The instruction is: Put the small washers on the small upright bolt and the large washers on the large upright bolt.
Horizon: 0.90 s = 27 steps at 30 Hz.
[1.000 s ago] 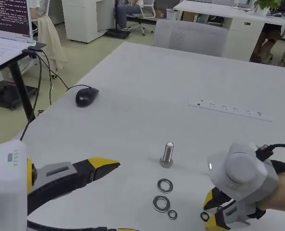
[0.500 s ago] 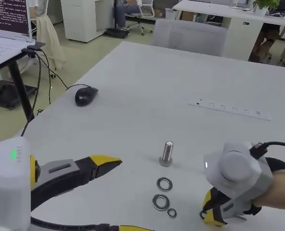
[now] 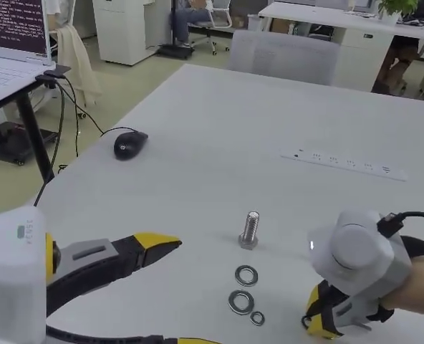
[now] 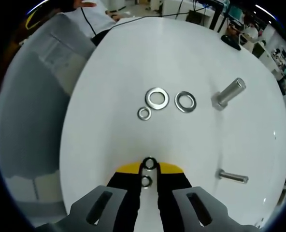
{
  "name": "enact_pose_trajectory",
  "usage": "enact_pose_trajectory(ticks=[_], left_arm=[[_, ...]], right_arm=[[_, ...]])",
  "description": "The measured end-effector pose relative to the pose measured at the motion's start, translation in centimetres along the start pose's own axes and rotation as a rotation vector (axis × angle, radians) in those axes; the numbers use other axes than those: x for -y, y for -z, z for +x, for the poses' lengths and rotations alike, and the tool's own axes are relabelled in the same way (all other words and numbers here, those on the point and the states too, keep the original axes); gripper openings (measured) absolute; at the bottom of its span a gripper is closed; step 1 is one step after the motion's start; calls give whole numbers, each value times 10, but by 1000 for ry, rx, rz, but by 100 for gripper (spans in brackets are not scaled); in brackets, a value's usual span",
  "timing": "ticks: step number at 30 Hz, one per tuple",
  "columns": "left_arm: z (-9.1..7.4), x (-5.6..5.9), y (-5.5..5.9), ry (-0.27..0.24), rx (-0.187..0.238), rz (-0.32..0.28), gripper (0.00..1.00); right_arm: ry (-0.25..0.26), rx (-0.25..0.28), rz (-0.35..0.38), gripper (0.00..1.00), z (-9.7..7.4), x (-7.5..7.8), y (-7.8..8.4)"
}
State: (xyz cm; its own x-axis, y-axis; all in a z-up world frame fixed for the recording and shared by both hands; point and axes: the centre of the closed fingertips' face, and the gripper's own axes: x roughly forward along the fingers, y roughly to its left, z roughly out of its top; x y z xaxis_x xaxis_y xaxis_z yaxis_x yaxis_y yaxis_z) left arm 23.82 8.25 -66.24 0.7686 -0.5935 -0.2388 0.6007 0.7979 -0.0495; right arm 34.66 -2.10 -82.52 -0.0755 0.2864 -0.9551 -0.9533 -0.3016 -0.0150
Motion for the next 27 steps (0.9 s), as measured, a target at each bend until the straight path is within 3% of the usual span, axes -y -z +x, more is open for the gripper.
enact_pose_trajectory(ticks=[8, 15, 18, 27], left_arm=[[3, 3, -1, 14, -10, 7, 68], [6, 3, -3, 27, -10, 7, 68], [8, 4, -4, 34, -10, 8, 67], [9, 4, -2, 40, -23, 5, 67]], right_arm=[[13, 0, 19, 11, -21, 10, 3], [69, 1, 49, 11, -49, 36, 14], [108, 4, 68, 11, -64, 55, 19], [157, 12, 92, 11, -80, 82, 20]])
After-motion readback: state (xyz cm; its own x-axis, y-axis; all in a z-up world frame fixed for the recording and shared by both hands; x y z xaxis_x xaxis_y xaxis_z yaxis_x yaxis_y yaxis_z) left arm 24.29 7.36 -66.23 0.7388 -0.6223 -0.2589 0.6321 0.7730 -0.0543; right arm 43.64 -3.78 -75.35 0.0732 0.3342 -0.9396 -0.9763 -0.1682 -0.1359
